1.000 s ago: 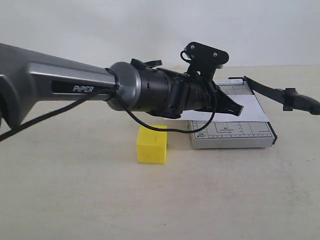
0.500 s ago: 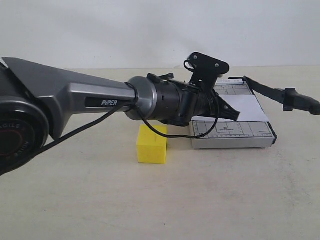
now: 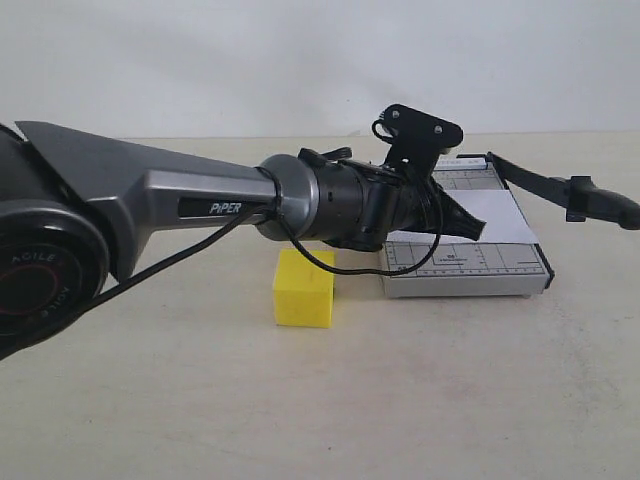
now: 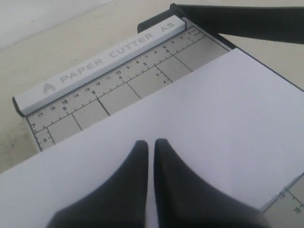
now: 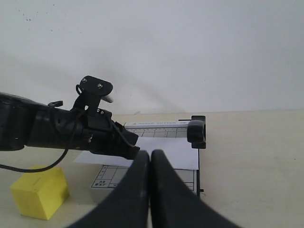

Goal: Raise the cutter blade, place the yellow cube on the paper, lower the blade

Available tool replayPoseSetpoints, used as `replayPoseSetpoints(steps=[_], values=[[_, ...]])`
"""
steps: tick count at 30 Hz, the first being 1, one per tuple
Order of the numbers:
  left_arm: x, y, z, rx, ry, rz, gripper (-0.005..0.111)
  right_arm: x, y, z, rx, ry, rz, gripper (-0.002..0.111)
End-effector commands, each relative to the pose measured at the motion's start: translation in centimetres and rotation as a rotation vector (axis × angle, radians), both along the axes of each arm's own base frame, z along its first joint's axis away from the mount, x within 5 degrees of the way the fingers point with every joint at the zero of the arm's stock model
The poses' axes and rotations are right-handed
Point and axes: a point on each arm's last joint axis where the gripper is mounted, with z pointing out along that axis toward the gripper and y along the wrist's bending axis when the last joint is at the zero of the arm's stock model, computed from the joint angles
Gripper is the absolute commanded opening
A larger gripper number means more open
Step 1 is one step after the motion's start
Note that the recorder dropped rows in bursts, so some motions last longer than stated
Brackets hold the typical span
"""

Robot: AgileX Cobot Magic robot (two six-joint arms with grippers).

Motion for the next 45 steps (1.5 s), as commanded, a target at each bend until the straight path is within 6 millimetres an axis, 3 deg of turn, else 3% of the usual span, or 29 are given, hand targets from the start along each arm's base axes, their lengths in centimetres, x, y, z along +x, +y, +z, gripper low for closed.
replayPoseSetpoints(steps=[1, 6, 16, 28, 32, 39, 45], values=[[-0.1, -0.3, -0.4, 0.005, 0.002, -0.008, 0.004, -0.1, 0.0, 0.0, -0.001, -0.003, 0.004, 0.000], [-0.1, -0.3, -0.9, 0.011, 0.010, -0.011, 0.004, -0.1, 0.0, 0.0, -0.001, -0.003, 0.004, 0.000], [-0.1, -1.0, -4.2, 0.018, 0.053, -0.054, 0.004, -0.1, 0.0, 0.0, -0.001, -0.001, 0.004, 0.000], [-0.5, -3.8, -4.4, -0.041, 0.032, -0.103, 0.004, -0.1, 0.0, 0.0, 0.004, 0.005, 0.007, 0.000], [-0.3, -4.0, -3.9, -0.053, 0.021, -0.103, 0.004, -0.1, 0.0, 0.0, 0.004, 0.005, 0.007, 0.000], [0.1, -4.0, 1.3, -0.170, -0.016, -0.029, 0.004, -0.1, 0.0, 0.0, 0.004, 0.005, 0.007, 0.000], [0.1, -3.3, 2.9, -0.256, -0.025, 0.084, 0.004, -0.1, 0.0, 0.0, 0.001, -0.002, 0.004, 0.000]])
